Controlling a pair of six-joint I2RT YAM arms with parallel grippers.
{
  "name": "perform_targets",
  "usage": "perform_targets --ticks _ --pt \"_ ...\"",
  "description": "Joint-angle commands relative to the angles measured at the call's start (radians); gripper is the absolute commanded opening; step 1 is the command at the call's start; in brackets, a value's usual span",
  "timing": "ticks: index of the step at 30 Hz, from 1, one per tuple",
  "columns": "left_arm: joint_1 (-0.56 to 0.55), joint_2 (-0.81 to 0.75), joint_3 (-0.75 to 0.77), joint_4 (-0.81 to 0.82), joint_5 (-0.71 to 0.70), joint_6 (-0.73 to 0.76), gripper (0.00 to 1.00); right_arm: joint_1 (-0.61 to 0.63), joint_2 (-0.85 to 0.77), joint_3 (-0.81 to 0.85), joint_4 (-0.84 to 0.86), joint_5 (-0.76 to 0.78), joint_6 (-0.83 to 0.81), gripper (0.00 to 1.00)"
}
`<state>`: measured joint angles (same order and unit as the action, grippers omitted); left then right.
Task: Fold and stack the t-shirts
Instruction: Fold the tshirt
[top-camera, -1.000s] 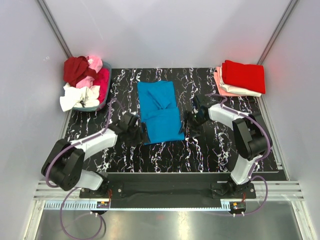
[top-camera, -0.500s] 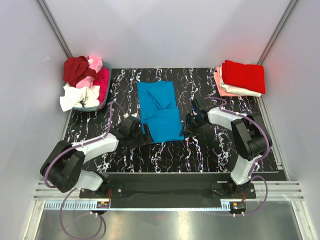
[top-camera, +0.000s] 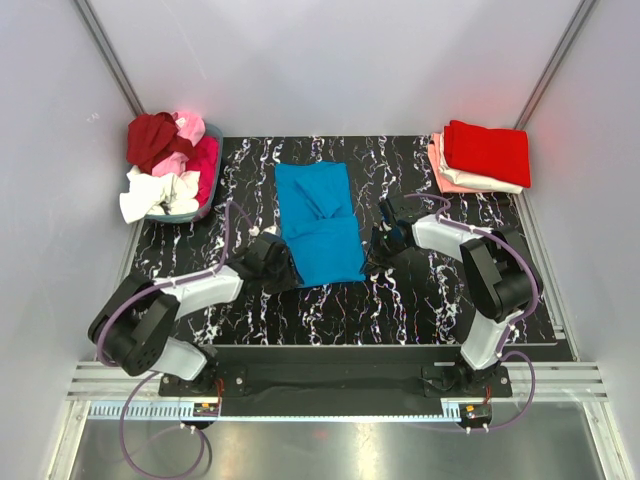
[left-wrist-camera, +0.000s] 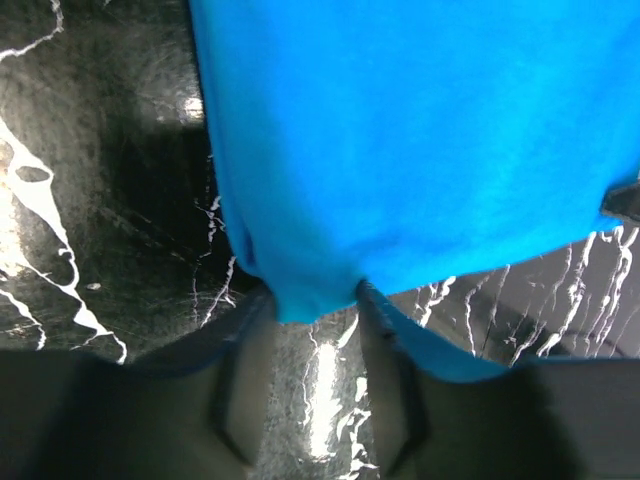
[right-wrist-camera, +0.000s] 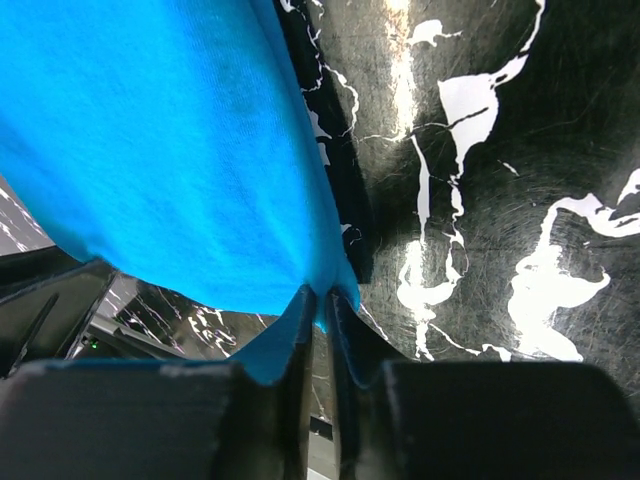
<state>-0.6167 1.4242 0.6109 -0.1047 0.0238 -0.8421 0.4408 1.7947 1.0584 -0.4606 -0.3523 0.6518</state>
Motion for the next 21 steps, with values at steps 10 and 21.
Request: perform_targets --ticks 10,21 --pt "-0.099 -0.044 0.033 -0.102 -0.143 0.008 0.0 0.019 -0.07 0.006 -0.047 0.012 -0.02 0.0" --pt "-0.172 -0.292 -0.079 -0.288 -0.214 -0.063 0.0 0.206 -0.342 -0.236 -0.073 0.102 0.088 0.66"
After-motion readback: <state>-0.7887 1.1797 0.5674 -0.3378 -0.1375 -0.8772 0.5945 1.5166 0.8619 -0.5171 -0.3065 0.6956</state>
